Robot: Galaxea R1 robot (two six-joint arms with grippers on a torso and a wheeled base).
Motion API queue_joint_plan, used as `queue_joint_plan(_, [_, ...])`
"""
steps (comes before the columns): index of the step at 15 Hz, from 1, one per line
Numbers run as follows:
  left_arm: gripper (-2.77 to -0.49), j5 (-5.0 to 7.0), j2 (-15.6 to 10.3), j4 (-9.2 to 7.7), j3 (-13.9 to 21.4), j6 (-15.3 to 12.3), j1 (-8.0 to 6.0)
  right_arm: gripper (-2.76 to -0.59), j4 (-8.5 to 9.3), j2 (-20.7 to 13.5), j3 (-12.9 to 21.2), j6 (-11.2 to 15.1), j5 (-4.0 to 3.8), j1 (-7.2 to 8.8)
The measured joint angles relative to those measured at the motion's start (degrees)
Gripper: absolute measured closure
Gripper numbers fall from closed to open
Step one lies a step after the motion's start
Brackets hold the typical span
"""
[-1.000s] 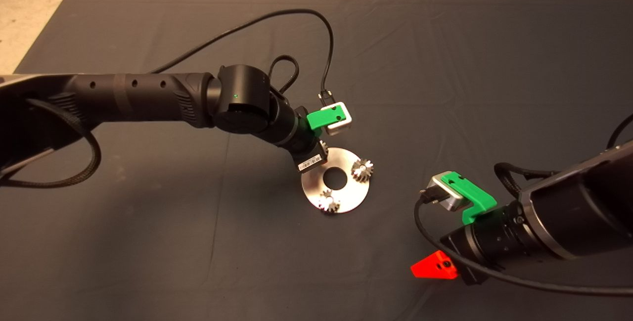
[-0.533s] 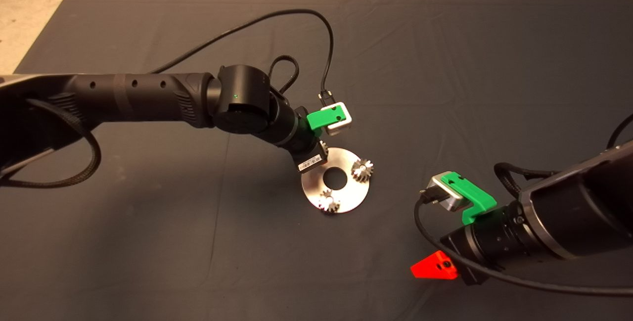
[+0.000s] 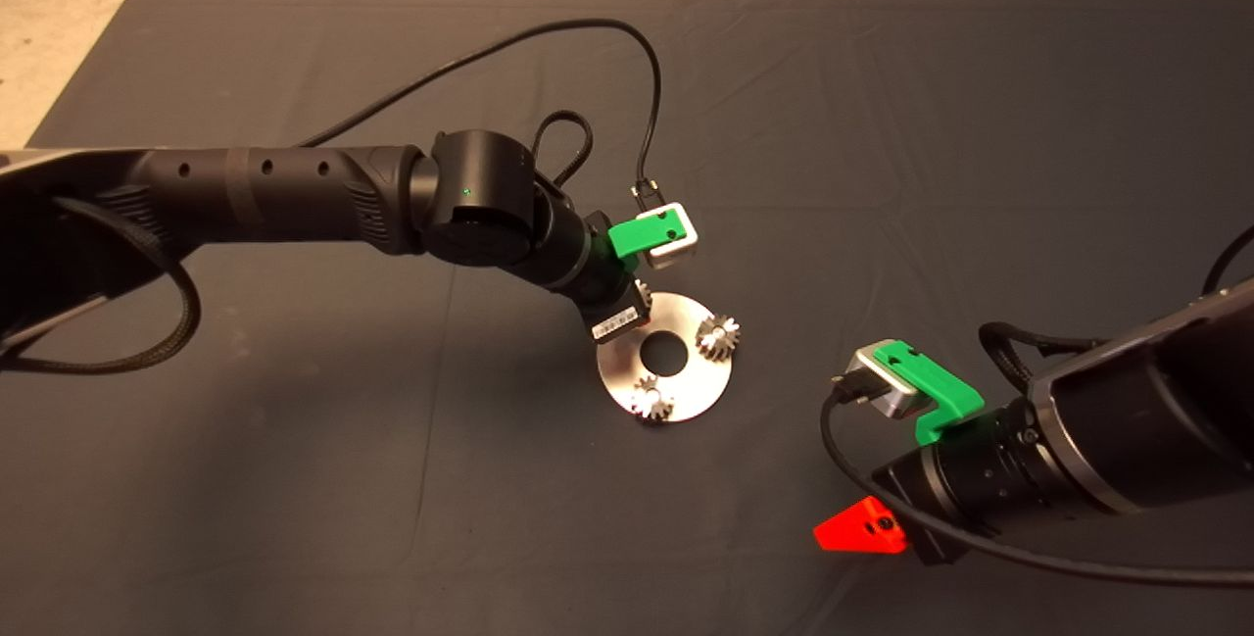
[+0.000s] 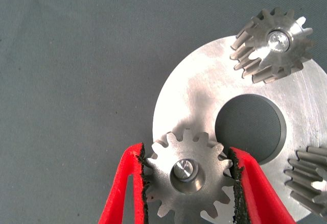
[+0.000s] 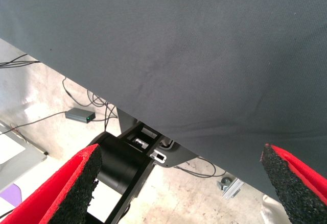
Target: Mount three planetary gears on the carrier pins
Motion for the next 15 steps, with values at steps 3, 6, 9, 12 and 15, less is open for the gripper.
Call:
queue_joint_plan(3, [-0.7, -0.13, 0.0, 0.04, 0.0, 0.0, 0.02, -2.34, 0.0, 0.0, 0.0, 0.0, 0.0, 0.0])
queue_joint_plan(6, [-0.7, -0.63, 0.0, 0.52, 0.0, 0.0, 0.3, -2.34, 0.0, 0.0, 0.0, 0.0, -0.01, -0.01])
queue_joint_plan(9, [-0.7, -0.96, -0.7, 0.48, 0.0, 0.0, 0.44, -2.34, 0.0, 0.0, 0.0, 0.0, 0.0, 0.0])
queue_joint_plan(12, [-0.7, -1.54, -2.0, 0.2, 0.1, 0.0, 0.94, -2.34, 0.0, 0.0, 0.0, 0.0, -0.02, 0.0])
queue_joint_plan(15, [-0.7, -1.4, -2.5, 0.16, 0.5, 0.0, 0.94, -2.34, 0.0, 0.0, 0.0, 0.0, -0.02, 0.0])
